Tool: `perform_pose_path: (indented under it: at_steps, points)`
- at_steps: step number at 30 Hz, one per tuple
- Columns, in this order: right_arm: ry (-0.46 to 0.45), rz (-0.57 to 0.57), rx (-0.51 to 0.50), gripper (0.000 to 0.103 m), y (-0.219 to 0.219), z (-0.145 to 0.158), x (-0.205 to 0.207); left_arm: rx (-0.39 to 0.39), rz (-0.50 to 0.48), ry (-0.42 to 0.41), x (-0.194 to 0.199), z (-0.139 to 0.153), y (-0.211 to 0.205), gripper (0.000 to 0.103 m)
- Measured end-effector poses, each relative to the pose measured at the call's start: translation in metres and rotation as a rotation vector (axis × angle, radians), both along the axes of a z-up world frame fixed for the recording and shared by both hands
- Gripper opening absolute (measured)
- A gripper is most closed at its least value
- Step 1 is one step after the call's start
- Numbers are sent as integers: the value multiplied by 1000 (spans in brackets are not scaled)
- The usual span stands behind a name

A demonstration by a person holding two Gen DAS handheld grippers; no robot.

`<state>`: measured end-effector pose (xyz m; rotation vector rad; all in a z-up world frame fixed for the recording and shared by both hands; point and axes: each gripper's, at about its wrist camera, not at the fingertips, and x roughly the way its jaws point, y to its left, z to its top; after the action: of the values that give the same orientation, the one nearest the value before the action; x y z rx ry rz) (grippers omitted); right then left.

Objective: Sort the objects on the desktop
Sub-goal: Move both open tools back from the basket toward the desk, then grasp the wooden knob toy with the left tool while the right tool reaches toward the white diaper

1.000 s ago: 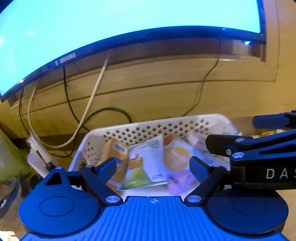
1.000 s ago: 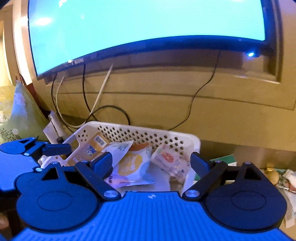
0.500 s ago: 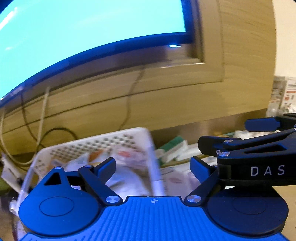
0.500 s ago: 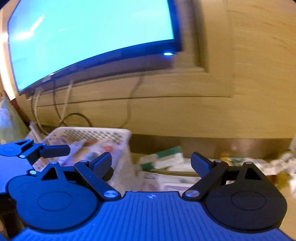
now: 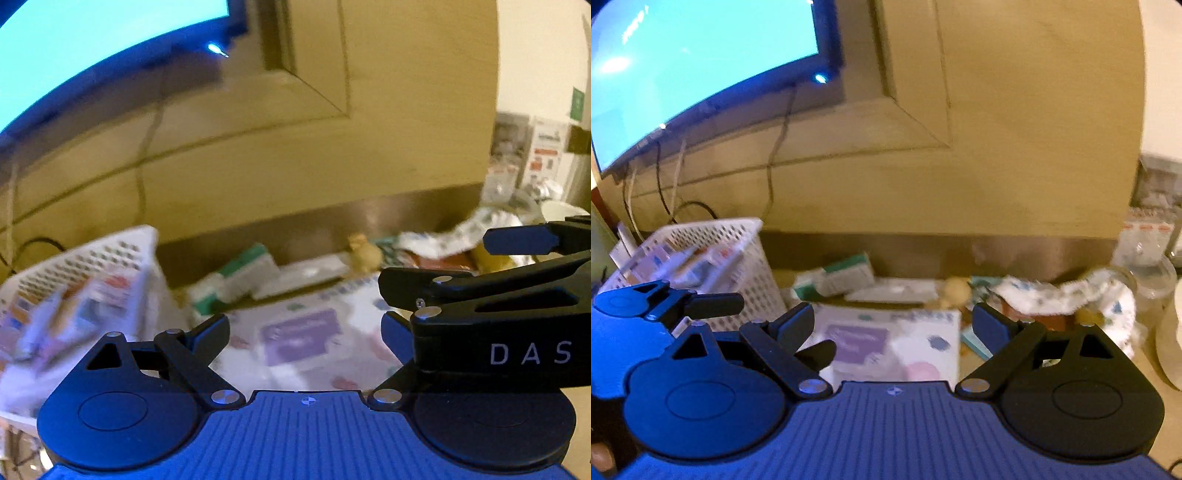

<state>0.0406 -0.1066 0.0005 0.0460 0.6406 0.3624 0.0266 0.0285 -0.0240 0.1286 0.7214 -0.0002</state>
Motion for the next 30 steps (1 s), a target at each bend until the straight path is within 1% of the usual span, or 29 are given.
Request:
perform_pose_path:
  at_steps: [3, 7, 10, 13, 17, 19, 22, 26, 28, 29, 30]
  points:
    - [-2, -33, -46, 94, -20, -13, 1, 13, -21, 14, 8, -15, -19, 96]
    - [5, -108, -96, 94, -54, -29, 7, 9, -48, 34, 20, -31, -40, 96]
    - [11, -179, -88, 94, -85, -36, 14, -2, -76, 40, 34, -38, -55, 96]
    - [9, -239, -102, 94, -106, -40, 20, 19, -102, 40, 50, -42, -72, 96]
    - [-25, -292, -190, 94, -122, -48, 35, 11, -131, 47, 68, -48, -91, 96]
    - [-21, -303, -245, 94, -125, -56, 48, 13, -137, 56, 72, -53, -97, 96]
    - [-4, -301, -268, 94, -131, -70, 63, 18, -139, 77, 74, -61, -98, 96]
    - [24, -298, -285, 93, -134, -89, 81, 24, -119, 110, 76, -72, -88, 96]
    - [29, -276, -279, 85, -134, -95, 85, 30, -106, 115, 78, -75, -82, 96]
    - [28, -265, -279, 65, -133, -98, 85, 31, -102, 118, 79, -76, -79, 96]
    - [43, -251, -287, 39, -131, -101, 88, 31, -99, 117, 79, -76, -77, 96]
